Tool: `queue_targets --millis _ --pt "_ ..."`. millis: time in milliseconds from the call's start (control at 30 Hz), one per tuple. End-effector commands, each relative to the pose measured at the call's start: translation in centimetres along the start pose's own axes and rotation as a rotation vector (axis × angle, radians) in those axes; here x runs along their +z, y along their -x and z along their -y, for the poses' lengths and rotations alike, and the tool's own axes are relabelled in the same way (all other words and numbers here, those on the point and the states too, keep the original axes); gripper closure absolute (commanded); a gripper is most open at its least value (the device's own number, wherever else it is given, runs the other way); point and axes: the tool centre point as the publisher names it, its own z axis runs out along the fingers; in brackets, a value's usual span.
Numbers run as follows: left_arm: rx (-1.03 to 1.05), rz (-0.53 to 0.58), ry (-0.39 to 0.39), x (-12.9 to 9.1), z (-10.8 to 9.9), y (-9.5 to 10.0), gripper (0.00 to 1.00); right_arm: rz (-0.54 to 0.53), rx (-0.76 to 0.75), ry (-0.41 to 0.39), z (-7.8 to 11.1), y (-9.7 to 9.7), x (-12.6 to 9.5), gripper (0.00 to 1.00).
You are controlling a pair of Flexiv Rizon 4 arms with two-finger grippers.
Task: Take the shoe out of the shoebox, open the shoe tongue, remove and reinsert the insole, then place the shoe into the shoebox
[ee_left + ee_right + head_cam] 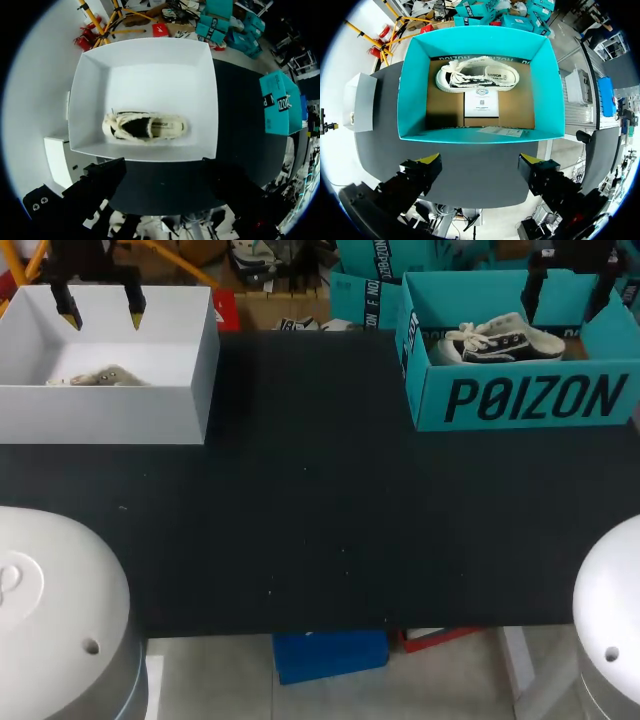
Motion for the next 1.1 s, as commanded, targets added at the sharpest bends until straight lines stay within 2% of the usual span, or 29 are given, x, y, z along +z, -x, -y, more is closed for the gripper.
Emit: queue_targets --millis 33,233,400,567,800,933,1100 --pt "0.000 0.000 0.000 0.0 0.0 0.0 0.00 0.000 0.000 0.000 0.0 0.0 0.0 0.00" --pt "0.000 0.000 0.000 0.0 0.0 0.0 0.00 0.000 0.000 0.000 0.0 0.0 0.0 0.00" --pt "0.000 0.000 0.000 0.0 0.0 0.0 0.00 0.084 -0.128 0.041 -0.5 -0.4 -0.1 0.00" --pt "0.000 0.000 0.000 0.0 0.0 0.0 0.00 0.099 -0.243 0.089 -1.2 0.0 -0.5 0.00" --pt "0.000 0.000 0.000 0.0 0.0 0.0 0.00 0.003 -0.591 0.202 -2.1 -0.3 -1.2 0.00" --pt "0.000 0.000 0.000 0.0 0.0 0.0 0.00 -0.057 -0.820 0.208 -2.4 -0.4 -1.2 0.00" --pt "0.000 0.000 0.000 0.0 0.0 0.0 0.00 -0.055 -1.100 0.174 -3.1 -0.1 -1.4 0.00"
